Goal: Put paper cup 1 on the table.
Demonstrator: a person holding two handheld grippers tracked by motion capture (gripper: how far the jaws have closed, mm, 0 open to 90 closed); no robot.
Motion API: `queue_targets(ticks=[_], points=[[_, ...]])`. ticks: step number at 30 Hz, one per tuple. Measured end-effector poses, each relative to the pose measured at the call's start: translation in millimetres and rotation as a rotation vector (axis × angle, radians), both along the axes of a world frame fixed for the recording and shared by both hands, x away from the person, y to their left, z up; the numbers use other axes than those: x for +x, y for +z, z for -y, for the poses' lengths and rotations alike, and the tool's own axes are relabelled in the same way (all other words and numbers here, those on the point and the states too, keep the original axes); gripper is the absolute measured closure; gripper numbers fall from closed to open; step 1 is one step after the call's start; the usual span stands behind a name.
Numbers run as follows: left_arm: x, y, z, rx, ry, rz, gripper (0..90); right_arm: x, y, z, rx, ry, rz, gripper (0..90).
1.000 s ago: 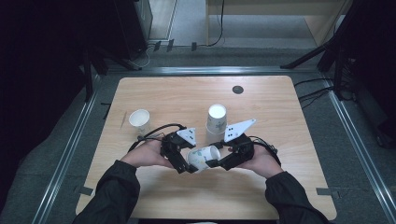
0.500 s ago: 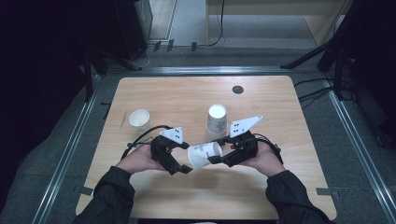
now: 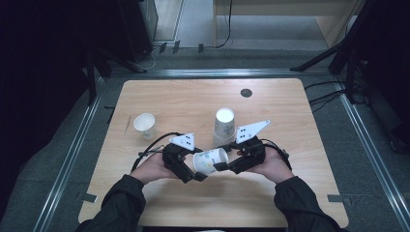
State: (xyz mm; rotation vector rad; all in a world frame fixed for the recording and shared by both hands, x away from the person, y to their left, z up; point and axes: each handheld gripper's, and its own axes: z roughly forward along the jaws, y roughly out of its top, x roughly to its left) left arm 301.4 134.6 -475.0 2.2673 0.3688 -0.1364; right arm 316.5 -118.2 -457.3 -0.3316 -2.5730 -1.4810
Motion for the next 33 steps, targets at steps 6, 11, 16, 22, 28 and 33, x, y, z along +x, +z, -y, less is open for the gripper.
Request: queue_targets(ticks=[6,11,16,22,28,33], points=[[0.7,-3.0,2.2,-0.008,-0.007,-0.003,13.4,0.6,-0.7,-1.9,-0.001,0.005,-0.012,35.6],[0.9,-3.1,-0.1,-0.004,-0.005,0.018,20.9,0.3,-1.2,-2.3,-0.004,0.009,-0.019,35.7],[0.8,-2.3,-0.9,0.000,-0.010,0.026,23.0,0.5,-1.4,-2.5,-0.008,0.010,-0.025,35.8],[0.9,-1.9,-2.7,0.000,-0.017,0.028,24.1,0.2,-1.2,-3.2,-0.014,0.013,-0.029,35.3],[3.9,0.7,-8.6,0.004,0.000,0.027,24.1,-0.8,-1.6,-2.5,-0.027,0.007,0.007,29.7],[7.7,5.9,-12.6,0.008,0.017,0.025,24.2,0.6,-2.2,0.1,-0.039,-0.012,0.017,24.7]])
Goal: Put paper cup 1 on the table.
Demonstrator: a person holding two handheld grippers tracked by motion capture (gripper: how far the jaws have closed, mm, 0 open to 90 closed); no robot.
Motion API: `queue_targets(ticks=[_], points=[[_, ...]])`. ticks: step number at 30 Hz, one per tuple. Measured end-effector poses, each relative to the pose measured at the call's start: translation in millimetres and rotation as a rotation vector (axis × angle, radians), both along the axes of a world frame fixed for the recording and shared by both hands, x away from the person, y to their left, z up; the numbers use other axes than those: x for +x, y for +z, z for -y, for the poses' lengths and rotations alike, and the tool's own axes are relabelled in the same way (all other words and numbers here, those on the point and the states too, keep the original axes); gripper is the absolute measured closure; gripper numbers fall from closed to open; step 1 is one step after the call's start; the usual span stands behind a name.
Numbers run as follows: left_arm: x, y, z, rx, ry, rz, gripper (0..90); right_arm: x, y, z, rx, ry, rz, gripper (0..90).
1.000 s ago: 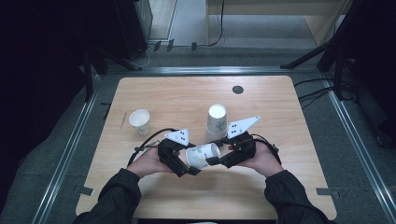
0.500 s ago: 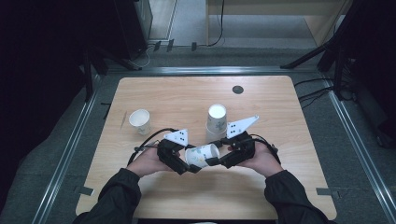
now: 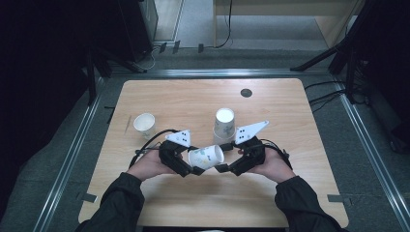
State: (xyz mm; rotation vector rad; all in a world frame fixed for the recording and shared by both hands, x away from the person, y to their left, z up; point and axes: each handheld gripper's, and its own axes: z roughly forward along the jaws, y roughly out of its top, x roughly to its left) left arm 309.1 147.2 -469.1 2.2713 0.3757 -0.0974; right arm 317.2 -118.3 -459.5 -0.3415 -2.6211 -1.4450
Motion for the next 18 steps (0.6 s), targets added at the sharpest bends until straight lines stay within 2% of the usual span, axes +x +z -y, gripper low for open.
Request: queue_targets(ticks=[4,10,12,18], points=[[0.8,8.3,-3.6,0.022,0.003,0.017,24.3,1.0,-0.8,1.6,-0.012,-0.014,0.003,24.3],[3.4,22.8,-9.9,0.075,0.014,0.023,24.3,0.2,-1.3,2.3,-0.022,-0.017,0.013,23.9],[4.3,26.5,-11.2,0.094,0.016,0.037,24.2,-0.5,-1.5,2.3,-0.023,-0.014,0.019,23.7],[6.9,30.7,-7.6,0.190,-0.002,0.050,24.2,-1.8,-3.9,1.9,-0.038,-0.018,0.023,23.7]])
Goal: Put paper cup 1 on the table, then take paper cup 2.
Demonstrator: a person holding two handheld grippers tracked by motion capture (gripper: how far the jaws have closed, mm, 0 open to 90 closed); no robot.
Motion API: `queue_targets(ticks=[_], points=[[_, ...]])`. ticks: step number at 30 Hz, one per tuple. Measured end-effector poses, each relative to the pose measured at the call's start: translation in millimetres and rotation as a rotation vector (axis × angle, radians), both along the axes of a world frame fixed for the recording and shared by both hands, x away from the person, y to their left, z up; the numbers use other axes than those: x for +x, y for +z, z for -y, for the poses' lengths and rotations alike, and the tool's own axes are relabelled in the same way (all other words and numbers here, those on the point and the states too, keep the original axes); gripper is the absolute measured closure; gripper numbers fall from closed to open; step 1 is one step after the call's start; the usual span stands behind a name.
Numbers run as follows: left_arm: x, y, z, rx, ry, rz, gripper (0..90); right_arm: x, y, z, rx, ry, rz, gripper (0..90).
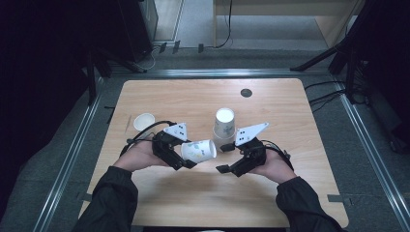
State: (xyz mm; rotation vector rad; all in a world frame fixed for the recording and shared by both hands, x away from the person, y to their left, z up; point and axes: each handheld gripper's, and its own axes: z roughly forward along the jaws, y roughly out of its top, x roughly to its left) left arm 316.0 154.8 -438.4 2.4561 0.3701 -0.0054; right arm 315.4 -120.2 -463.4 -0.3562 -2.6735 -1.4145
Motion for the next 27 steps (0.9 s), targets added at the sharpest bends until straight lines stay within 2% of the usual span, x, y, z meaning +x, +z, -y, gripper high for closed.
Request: queue_targets(ticks=[3,6,11,16,23,27], points=[[1.8,-1.2,4.4,0.040,-0.012,-0.017,24.3,-0.8,-1.1,0.5,-0.011,-0.003,0.002,23.7],[1.8,-1.6,8.0,0.076,-0.020,-0.017,24.3,-1.4,-1.2,0.2,-0.011,-0.002,0.009,23.7],[1.6,0.4,12.4,0.104,-0.044,-0.021,24.3,-1.3,-2.8,-0.7,-0.020,-0.008,0.006,22.8],[1.7,-1.2,18.0,0.157,-0.053,-0.022,24.3,-1.3,-4.9,-3.1,-0.033,-0.007,0.005,22.2],[3.3,-5.9,27.4,0.185,-0.061,-0.034,24.3,-1.7,-7.9,-8.1,-0.046,0.000,0.004,22.2],[2.2,-8.7,34.9,0.203,-0.089,-0.039,24.3,-2.1,-10.1,-10.6,-0.059,0.005,0.006,22.2]])
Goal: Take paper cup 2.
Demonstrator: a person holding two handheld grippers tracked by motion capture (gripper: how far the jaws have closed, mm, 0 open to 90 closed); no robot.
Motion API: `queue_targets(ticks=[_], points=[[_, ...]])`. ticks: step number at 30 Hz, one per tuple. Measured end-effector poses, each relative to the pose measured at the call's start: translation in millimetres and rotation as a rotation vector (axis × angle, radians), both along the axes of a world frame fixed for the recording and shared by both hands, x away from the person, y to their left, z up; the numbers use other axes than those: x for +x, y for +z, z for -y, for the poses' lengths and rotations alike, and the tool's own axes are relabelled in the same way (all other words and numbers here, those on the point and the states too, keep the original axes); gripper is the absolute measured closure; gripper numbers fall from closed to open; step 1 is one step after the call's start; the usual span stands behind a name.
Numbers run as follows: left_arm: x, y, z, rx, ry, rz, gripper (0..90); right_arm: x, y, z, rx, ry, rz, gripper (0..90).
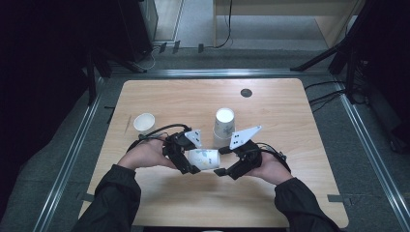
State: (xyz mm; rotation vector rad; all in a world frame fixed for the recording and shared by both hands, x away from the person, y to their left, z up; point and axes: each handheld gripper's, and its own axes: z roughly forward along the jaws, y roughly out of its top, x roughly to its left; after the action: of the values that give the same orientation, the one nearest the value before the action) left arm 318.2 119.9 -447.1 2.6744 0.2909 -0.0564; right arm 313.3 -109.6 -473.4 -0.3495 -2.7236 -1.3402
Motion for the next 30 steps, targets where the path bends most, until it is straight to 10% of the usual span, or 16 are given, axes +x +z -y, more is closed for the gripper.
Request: queue_targets(ticks=[21,30], points=[[-8.1,-6.2,15.6,0.001,-0.060,-0.024,24.6,-4.9,-5.3,-12.5,-0.032,0.081,-0.018,34.5],[-5.6,2.5,3.0,-0.110,-0.019,0.001,8.5,-5.1,1.3,-5.0,-0.015,0.075,0.009,34.7]])
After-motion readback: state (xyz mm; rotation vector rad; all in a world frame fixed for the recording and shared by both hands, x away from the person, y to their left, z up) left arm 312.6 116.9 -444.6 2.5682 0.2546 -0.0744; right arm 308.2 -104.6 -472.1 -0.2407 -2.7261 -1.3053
